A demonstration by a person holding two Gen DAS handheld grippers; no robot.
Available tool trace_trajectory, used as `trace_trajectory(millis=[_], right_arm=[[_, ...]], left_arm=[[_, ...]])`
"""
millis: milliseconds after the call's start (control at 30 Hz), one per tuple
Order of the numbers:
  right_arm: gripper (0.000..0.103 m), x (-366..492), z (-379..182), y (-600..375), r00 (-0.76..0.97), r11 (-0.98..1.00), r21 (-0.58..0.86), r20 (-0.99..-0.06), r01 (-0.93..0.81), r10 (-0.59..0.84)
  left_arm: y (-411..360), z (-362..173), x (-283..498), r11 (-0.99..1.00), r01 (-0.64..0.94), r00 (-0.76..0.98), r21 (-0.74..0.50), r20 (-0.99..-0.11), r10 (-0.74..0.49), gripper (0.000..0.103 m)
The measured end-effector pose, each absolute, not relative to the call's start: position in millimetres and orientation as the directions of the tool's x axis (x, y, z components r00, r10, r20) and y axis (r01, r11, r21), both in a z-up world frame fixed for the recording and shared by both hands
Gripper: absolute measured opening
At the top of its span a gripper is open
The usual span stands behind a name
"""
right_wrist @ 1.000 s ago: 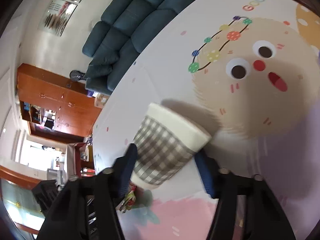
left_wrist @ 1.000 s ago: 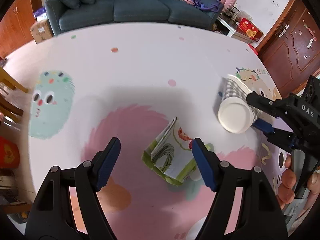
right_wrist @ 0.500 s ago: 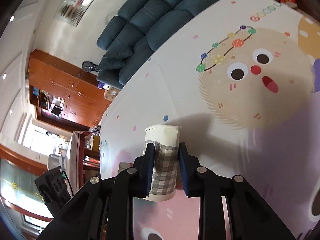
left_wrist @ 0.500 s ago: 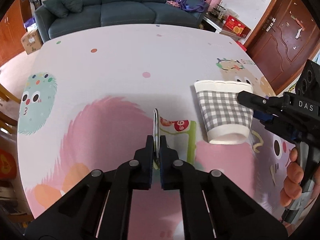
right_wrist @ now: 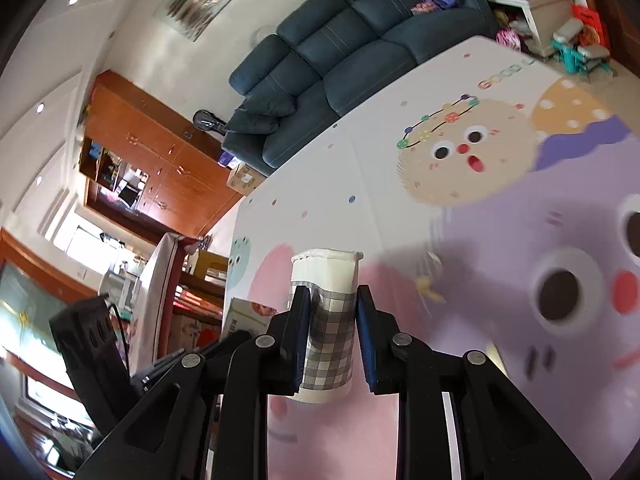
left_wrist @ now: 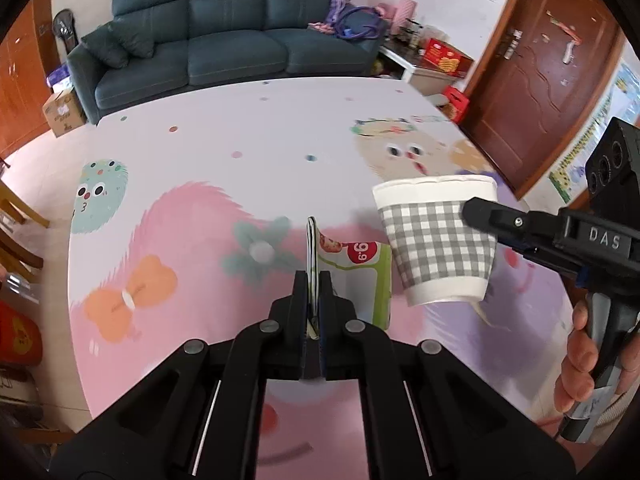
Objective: Collect trash
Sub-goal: 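Carry bag and cup down over the bin and open both tools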
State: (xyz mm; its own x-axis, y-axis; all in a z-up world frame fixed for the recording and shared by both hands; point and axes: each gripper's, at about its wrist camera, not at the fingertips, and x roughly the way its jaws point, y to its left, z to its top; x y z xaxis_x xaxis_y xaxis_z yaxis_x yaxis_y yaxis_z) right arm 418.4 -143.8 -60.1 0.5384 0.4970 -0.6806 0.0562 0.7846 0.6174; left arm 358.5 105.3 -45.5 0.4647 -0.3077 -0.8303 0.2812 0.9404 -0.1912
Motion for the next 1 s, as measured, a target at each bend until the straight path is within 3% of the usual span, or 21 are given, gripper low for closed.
trace_trajectory(millis=[267, 500, 800, 1000], right_arm=[[0.022, 270, -16, -186, 0.543, 0.814, 0.581, -0.676, -0.023, 0.498], [0.022, 135, 1, -221, 0.536, 0.85, 0.524, -0.705, -0.049, 0.465], [0.022, 9, -69, -265, 0.402, 0.84, 0.524, -0.806, 0.141, 0.435], [0.022, -14, -136, -284, 0.322, 0.806, 0.513, -0.848, 0.295, 0.421]], left_arm=[[80, -3, 248, 0.911, 0.348, 0.468, -0.223, -0.801, -0.375, 0.002], [48, -4, 150, 0.854, 0.434, 0.393, -0.286, -0.793, -0.465, 0.002], [-7, -48, 43, 0.778, 0.6, 0.319, -0.186, -0.836, -0.446, 0.002], [-41, -88, -8, 0.708, 0.698, 0.293, -0.104, -0.862, -0.415, 0.002]])
